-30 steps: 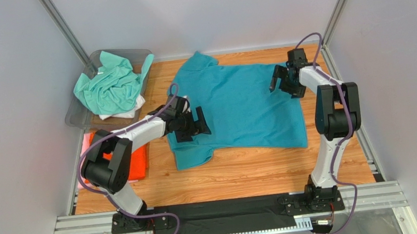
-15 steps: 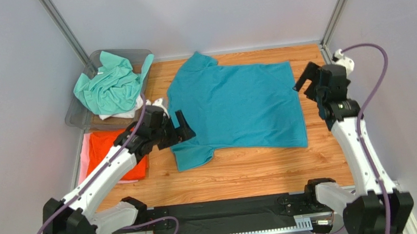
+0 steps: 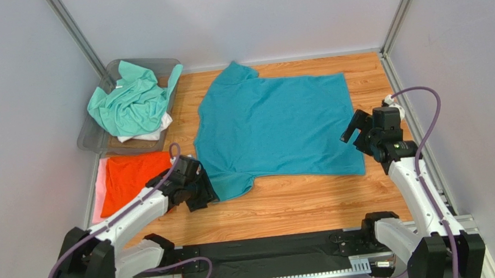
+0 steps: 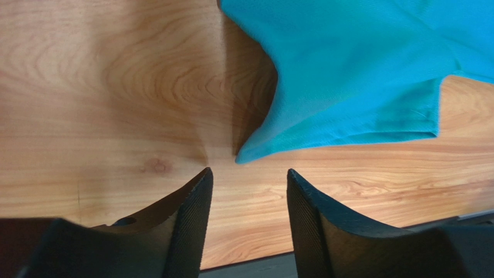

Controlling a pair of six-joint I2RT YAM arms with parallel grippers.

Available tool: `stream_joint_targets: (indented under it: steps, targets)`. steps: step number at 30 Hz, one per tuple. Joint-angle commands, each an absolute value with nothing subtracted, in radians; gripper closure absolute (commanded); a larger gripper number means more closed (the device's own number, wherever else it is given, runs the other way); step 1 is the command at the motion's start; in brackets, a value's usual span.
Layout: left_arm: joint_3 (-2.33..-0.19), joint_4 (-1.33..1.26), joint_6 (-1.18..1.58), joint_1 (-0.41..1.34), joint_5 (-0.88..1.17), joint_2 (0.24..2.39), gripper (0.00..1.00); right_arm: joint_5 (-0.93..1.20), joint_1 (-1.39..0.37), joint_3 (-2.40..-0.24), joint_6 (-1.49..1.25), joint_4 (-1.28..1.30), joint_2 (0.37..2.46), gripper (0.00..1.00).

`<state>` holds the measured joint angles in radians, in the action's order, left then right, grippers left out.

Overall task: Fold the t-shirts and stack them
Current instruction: Flatten the tshirt out

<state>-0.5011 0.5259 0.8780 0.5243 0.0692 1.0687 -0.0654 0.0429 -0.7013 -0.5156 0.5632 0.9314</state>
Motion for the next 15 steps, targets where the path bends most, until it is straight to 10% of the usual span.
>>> stream_joint_targets:
  steps: [1, 15]
  targets:
    - [-0.552, 0.457, 0.885, 0.526, 0.074, 1.164, 0.44, -0.023, 0.044, -0.732, -0.5, 0.58, 0.956, 0.0]
    - [-0.548, 0.431, 0.876, 0.526, 0.048, 1.27, 0.62, -0.051, 0.044, -0.723, -0.503, 0.595, 0.939, 0.0]
